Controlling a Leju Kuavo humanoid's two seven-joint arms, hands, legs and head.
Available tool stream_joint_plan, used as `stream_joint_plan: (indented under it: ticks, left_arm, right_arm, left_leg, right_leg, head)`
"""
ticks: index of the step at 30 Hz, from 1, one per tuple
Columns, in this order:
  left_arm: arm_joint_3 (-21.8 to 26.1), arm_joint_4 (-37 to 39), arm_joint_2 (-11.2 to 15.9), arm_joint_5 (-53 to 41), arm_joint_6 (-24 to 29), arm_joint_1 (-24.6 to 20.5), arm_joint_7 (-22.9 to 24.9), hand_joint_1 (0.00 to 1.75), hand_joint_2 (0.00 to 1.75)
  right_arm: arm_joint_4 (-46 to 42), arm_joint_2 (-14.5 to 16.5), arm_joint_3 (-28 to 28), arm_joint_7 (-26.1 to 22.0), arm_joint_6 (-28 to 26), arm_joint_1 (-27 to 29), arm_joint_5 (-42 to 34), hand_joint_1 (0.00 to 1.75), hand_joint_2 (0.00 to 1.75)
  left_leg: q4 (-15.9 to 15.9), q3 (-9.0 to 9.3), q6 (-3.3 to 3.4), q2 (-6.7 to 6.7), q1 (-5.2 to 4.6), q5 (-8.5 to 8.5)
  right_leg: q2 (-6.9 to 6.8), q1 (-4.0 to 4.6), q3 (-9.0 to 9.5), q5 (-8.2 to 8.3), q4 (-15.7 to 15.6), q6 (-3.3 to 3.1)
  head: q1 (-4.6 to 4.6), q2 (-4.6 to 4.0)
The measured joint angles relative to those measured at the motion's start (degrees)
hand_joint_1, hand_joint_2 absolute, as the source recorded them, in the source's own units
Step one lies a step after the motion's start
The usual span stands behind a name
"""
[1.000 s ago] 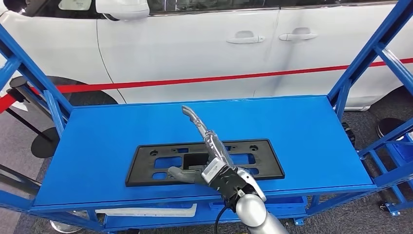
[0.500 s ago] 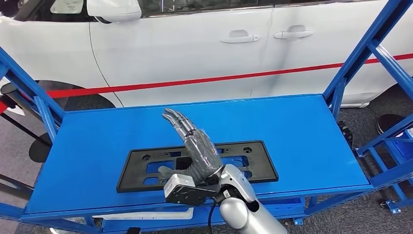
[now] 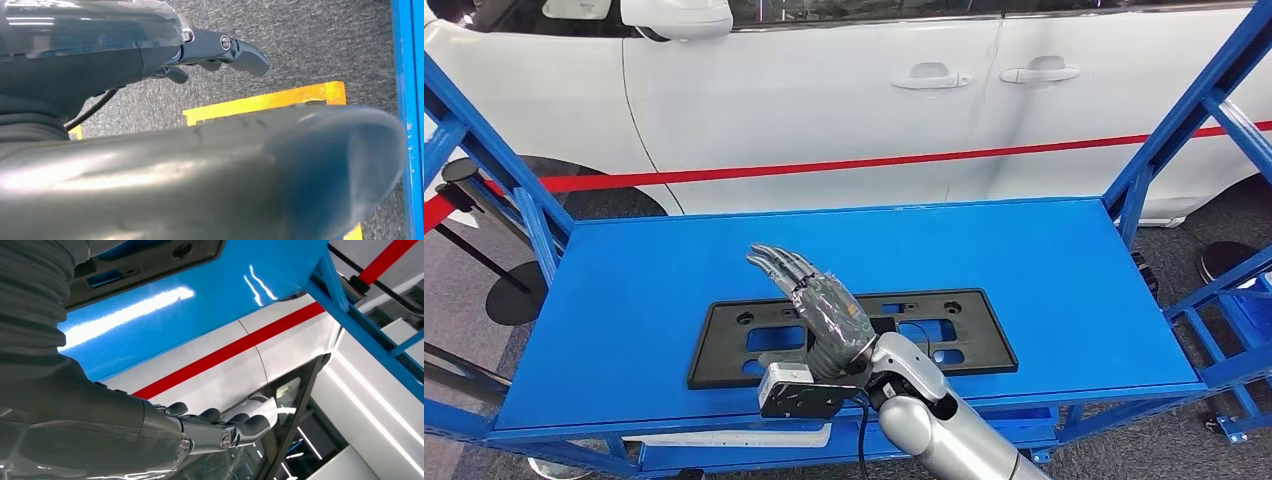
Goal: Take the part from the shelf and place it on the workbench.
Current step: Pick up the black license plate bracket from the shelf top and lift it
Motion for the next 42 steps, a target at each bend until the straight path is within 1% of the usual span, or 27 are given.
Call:
stream_joint_plan:
  ticks: [1,4,6,9,10,11,12,13,15,16,19,21,22,24,25,26,27,28,30,31,32,35,36,38,40,41,42]
  left_arm:
    - [0.0,0.0,0.0,0.0,0.1,0.0,0.0,0.00,0.00]
    - [0.2,0.0,0.0,-0.4,0.5,0.0,-0.1,0.00,0.00]
    - [0.2,0.0,0.1,-0.6,0.7,0.0,-0.2,0.00,0.00]
    - [0.2,0.0,0.1,-0.9,0.9,0.1,-0.2,0.00,0.00]
    - [0.2,0.0,0.1,-0.9,1.0,0.2,-0.2,0.00,0.00]
    - [0.2,0.0,0.1,-1.0,1.0,0.2,-0.2,0.00,0.00]
    - [0.2,0.0,0.1,-1.0,1.1,0.3,-0.2,0.00,0.00]
    - [0.2,0.0,0.1,-1.0,1.2,0.3,-0.1,0.00,0.00]
    - [0.2,0.0,0.2,-1.0,1.3,0.3,-0.1,0.00,0.00]
    - [0.2,0.0,0.2,-1.0,1.4,0.2,-0.2,0.00,0.00]
    - [0.2,0.0,0.2,-1.0,1.4,0.4,-0.2,0.00,0.00]
    - [0.2,0.0,0.2,-1.0,1.4,0.4,-0.2,0.00,0.00]
    - [0.2,0.0,0.2,-1.0,1.4,0.4,-0.2,0.00,0.00]
    - [0.2,0.0,0.2,-1.0,1.3,0.3,-0.2,0.00,0.00]
    - [0.2,0.0,0.3,-1.1,1.2,0.2,-0.2,0.00,0.00]
    - [0.2,0.0,0.3,-1.1,1.0,0.2,-0.2,0.00,0.00]
    - [0.2,0.0,0.3,-1.1,0.8,0.2,-0.2,0.00,0.00]
    - [0.2,0.0,0.3,-1.2,0.7,0.2,-0.2,0.00,0.00]
    - [0.2,0.0,0.3,-1.3,0.5,0.1,-0.2,0.00,0.00]
    - [0.2,0.0,0.3,-1.3,0.4,0.0,-0.2,0.00,0.00]
    - [0.2,0.0,0.3,-1.4,0.4,0.0,-0.2,0.00,0.00]
    - [0.1,0.0,0.4,-1.7,0.2,-0.1,-0.1,0.00,0.00]
    - [0.0,0.0,0.4,-1.8,0.1,-0.1,-0.1,0.00,0.00]
    - [-0.1,0.0,0.4,-1.8,-0.1,-0.2,-0.1,0.00,0.00]
    - [-0.2,0.0,0.4,-1.8,-0.2,-0.1,-0.2,0.00,0.00]
    - [-0.2,0.0,0.4,-1.8,-0.3,-0.1,-0.2,0.00,0.00]
    - [-0.2,0.0,0.4,-1.8,-0.3,0.0,-0.2,0.00,0.00]
  right_arm:
    - [0.2,0.0,0.3,0.0,0.0,-0.3,-0.2,0.00,1.75]
    - [0.8,-0.1,0.9,0.0,0.0,-0.8,-0.5,0.00,1.75]
    - [1.0,0.0,1.2,0.0,0.0,-1.2,-0.7,0.00,1.75]
    - [1.4,0.0,1.7,0.1,0.0,-1.7,-0.9,0.00,1.75]
    - [1.5,0.0,1.9,0.2,0.1,-1.7,-0.9,0.00,1.75]
    - [1.6,0.0,2.1,0.2,0.2,-1.8,-1.0,0.00,1.75]
    - [1.8,0.0,2.2,0.3,0.2,-1.8,-1.1,0.00,1.75]
    - [1.9,0.0,2.4,0.3,0.3,-2.0,-1.3,0.00,1.75]
    - [2.1,0.0,2.7,0.3,0.4,-2.3,-1.4,0.00,1.75]
    - [2.1,0.0,2.8,0.4,0.4,-2.5,-1.5,0.00,1.75]
    - [2.2,0.0,3.1,0.6,0.6,-2.9,-1.5,0.00,1.75]
    - [2.4,0.0,3.4,1.1,1.4,-3.2,-1.6,0.00,1.75]
    - [2.5,0.0,3.6,1.6,2.0,-3.6,-1.5,0.00,1.75]
    - [3.0,0.0,4.1,2.8,3.9,-4.3,-0.9,0.00,1.75]
    - [3.5,0.0,4.4,3.5,5.1,-4.5,-0.5,0.00,1.75]
    - [4.1,0.0,4.9,4.2,6.3,-4.7,0.0,0.00,1.75]
    - [4.8,0.0,5.4,4.7,7.5,-5.0,0.4,0.00,1.75]
    - [5.5,0.0,5.8,5.1,8.6,-5.3,0.8,0.00,1.75]
    - [6.8,0.0,6.6,5.7,10.2,-6.5,1.2,0.00,1.75]
    - [7.5,0.0,7.0,6.0,11.0,-7.3,1.3,0.00,1.75]
    - [8.3,0.0,7.4,6.3,11.8,-8.2,1.3,0.00,1.75]
    - [10.4,-0.1,8.5,7.1,13.9,-10.4,0.6,0.00,1.75]
    - [11.0,-0.1,8.7,7.2,14.2,-11.1,0.4,0.00,1.75]
    - [11.9,-0.2,9.1,7.2,14.5,-12.2,0.1,0.00,1.75]
    - [12.8,-0.3,9.5,7.2,14.8,-12.7,0.1,0.00,1.75]
    - [13.1,-0.5,9.8,7.2,14.9,-12.8,0.1,0.00,1.75]
    - [13.4,-0.6,10.1,7.3,15.0,-12.9,0.1,0.00,1.75]
  left_leg:
    - [0.1,-0.12,-0.23,0.01,-0.08,-0.04]
    - [0.1,-0.36,-1.20,0.06,-0.06,-0.07]
    - [1.9,-1.09,-1.90,0.10,0.05,-1.53]
    - [11.4,-4.92,-2.76,0.12,0.41,-6.94]
    - [14.1,-5.97,-2.98,0.13,0.54,-7.97]
    - [15.0,-6.15,-3.15,0.13,0.67,-7.92]
    - [13.7,-5.29,-3.26,0.14,0.80,-6.85]
    - [10.5,-3.50,-3.29,0.15,0.93,-5.04]
    - [3.2,0.25,-2.99,0.15,0.96,-2.42]
    - [1.1,1.26,-2.65,0.12,0.87,-1.88]
    - [0.0,1.50,-1.49,0.05,0.62,-1.52]
    - [-0.5,1.56,-0.66,0.11,0.77,-1.03]
    - [-0.8,1.55,-0.26,0.16,0.87,-0.80]
    - [-0.8,1.35,0.09,0.21,0.76,-0.65]
    - [-0.8,1.26,0.16,0.23,0.70,-0.62]
    - [-0.8,1.21,0.19,0.21,0.67,-0.60]
    - [-0.7,1.20,0.19,0.18,0.66,-0.60]
    - [-0.6,1.22,0.14,0.13,0.65,-0.63]
    - [-0.2,1.11,-0.17,0.05,0.50,-0.83]
    - [-0.1,0.97,-0.42,0.04,0.40,-0.91]
    - [0.0,0.82,-0.70,0.06,0.29,-0.96]
    - [0.0,0.69,-1.60,0.14,0.30,-1.04]
    - [0.8,0.38,-1.93,0.15,0.35,-1.63]
    - [5.6,-1.79,-2.48,0.16,0.54,-4.48]
    - [13.3,-5.33,-2.92,0.17,0.67,-7.80]
    - [15.8,-6.56,-3.08,0.17,0.72,-8.40]
    - [16.2,-6.81,-3.17,0.17,0.76,-7.84]
  right_leg:
    - [0.01,0.13,0.84,0.52,-2.0,-0.18]
    - [0.06,0.21,0.93,0.87,-3.0,-0.84]
    - [-0.04,-0.04,0.98,1.29,-3.4,-1.48]
    - [-0.25,-0.10,0.78,1.53,-3.5,-1.89]
    - [-0.31,-0.09,0.69,1.55,-3.4,-1.91]
    - [-0.34,-0.10,0.60,1.56,-3.3,-1.89]
    - [-0.35,-0.12,0.54,1.56,-3.2,-1.85]
    - [-0.33,-0.16,0.52,1.56,-3.1,-1.76]
    - [-0.30,-0.11,0.42,1.54,-2.9,-1.35]
    - [-0.29,-0.04,0.32,1.59,-2.8,-1.04]
    - [-0.27,0.06,0.09,1.87,-2.9,-0.10]
    - [-0.22,-0.06,-0.51,0.87,-1.6,0.51]
    - [-0.20,-0.12,-1.50,-0.50,0.5,0.76]
    - [-0.17,-0.21,-4.81,-4.18,7.7,1.05]
    - [-0.17,-0.24,-6.41,-5.44,11.1,1.13]
    - [-0.18,-0.25,-7.31,-5.75,13.0,1.16]
    - [-0.18,-0.25,-7.12,-4.92,12.8,1.13]
    - [-0.18,-0.25,-5.81,-3.16,10.2,1.01]
    - [-0.17,-0.15,-1.79,0.39,2.2,0.58]
    - [-0.16,-0.05,-0.42,1.27,-0.7,0.35]
    - [-0.12,0.07,0.22,1.49,-2.3,0.15]
    - [-0.04,0.08,0.21,1.58,-3.0,-0.65]
    - [-0.07,-0.05,0.29,1.72,-3.2,-1.01]
    - [-0.19,-0.22,0.40,1.95,-3.5,-1.54]
    - [-0.24,-0.16,0.32,1.96,-3.5,-1.72]
    - [-0.25,-0.14,0.29,1.95,-3.4,-1.73]
    - [-0.24,-0.14,0.27,1.93,-3.3,-1.73]
  head:
    - [-0.01,0.00]
    - [-0.03,-0.01]
    - [-0.09,-0.01]
    - [-0.18,-0.01]
    - [-0.17,-0.01]
    - [-0.18,-0.01]
    - [-0.18,-0.01]
    - [-0.18,-0.01]
    - [-0.16,-0.01]
    - [-0.14,-0.01]
    - [-0.10,-0.01]
    - [-0.09,-0.01]
    - [-0.07,-0.01]
    - [-0.03,-0.01]
    - [-0.04,-0.01]
    - [-0.04,-0.01]
    - [-0.04,-0.01]
    - [-0.04,-0.01]
    - [-0.04,-0.01]
    - [-0.06,-0.01]
    - [-0.08,-0.01]
    - [-0.11,0.00]
    - [-0.13,0.00]
    - [-0.17,-0.01]
    - [-0.19,-0.01]
    - [-0.19,-0.01]
    - [-0.19,-0.01]
